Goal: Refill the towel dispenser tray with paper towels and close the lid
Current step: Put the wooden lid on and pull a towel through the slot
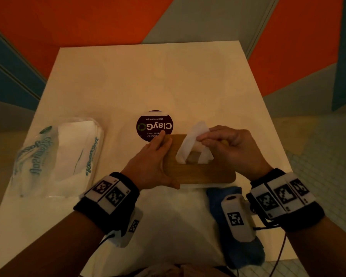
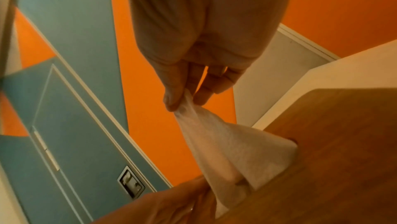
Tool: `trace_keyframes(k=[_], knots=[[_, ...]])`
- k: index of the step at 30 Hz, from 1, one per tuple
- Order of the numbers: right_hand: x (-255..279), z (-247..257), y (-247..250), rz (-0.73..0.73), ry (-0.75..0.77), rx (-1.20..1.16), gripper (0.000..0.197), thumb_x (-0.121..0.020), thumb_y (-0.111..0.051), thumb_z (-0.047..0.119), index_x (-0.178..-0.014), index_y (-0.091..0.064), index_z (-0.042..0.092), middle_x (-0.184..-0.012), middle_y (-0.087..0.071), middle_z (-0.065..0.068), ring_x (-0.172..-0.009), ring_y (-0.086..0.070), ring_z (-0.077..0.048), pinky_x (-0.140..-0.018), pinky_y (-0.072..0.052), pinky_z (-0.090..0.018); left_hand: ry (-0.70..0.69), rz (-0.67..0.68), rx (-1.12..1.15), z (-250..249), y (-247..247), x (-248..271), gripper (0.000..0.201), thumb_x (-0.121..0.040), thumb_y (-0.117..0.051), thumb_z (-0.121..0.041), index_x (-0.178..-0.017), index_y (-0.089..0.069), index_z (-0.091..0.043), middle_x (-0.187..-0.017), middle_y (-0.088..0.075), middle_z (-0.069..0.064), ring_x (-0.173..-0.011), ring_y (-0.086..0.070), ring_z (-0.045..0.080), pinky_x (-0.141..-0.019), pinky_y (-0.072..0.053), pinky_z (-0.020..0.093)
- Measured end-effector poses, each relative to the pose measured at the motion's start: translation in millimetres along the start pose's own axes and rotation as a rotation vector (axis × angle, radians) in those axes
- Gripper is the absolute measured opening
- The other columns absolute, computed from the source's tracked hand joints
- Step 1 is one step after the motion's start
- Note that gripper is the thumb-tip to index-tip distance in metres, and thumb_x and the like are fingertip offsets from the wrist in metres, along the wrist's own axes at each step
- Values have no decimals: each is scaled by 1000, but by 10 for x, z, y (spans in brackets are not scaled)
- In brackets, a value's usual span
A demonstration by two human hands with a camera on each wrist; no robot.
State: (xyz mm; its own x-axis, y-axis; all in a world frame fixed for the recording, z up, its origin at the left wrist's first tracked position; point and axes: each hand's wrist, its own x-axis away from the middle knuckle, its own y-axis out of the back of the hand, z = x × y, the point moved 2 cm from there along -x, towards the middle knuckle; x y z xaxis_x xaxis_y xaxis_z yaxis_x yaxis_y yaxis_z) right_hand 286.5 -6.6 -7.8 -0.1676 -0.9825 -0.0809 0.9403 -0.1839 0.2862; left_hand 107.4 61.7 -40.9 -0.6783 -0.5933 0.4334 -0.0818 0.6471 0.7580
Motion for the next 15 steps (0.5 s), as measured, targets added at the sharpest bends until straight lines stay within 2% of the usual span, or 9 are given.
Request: trace_keyframes(k=[2, 5, 9, 12, 15], knots=[[5, -6, -4, -7, 29, -37, 20, -73, -63, 20, -93, -67, 20, -84, -65, 3, -86, -60, -8, -80, -48, -15, 9, -1, 3, 10, -3, -2, 120, -57, -76, -51, -143, 2, -21, -154, 16, -3, -142, -2, 20, -117, -18, 38], [21, -14, -23, -4, 73, -49, 24, -72, -58, 31, -96, -64, 28, -86, -65, 7, -84, -61, -1, -81, -49, -15, 10, 1, -1, 23, -11, -10, 120, -57, -76, -52, -143, 3, -22, -154, 16, -4, -142, -2, 20, -117, -18, 40], [-3, -42, -40, -11, 79, -48, 29, -74, -56, 31, -96, -65, 16, -87, -64, 9, -84, -60, 3, -80, -47, -13, 15, 0, -9, 22, -11, -14, 120, -56, -76, -53, -143, 3, -22, -154, 16, -4, -142, -2, 19, -117, -17, 38], [-21, -9, -58, 39, 62, 35, 25, -74, -57, 33, -94, -66, 21, -89, -63, 12, -86, -59, 0, -80, -47, -18, 20, -1, -26, 19, -14, -12, 120, -57, -75, -54, -143, 3, -23, -154, 16, -3, -141, -3, 21, -116, -16, 36], [-14, 78, 62, 9, 67, 27, 19, -76, -60, 26, -93, -65, 22, -97, -63, 12, -90, -58, 6, -76, -46, -11, 25, -5, -53, 26, -11, -9, 118, -59, -72, -56, -143, 4, -23, -154, 17, -2, -141, -1, 21, -116, -12, 37]])
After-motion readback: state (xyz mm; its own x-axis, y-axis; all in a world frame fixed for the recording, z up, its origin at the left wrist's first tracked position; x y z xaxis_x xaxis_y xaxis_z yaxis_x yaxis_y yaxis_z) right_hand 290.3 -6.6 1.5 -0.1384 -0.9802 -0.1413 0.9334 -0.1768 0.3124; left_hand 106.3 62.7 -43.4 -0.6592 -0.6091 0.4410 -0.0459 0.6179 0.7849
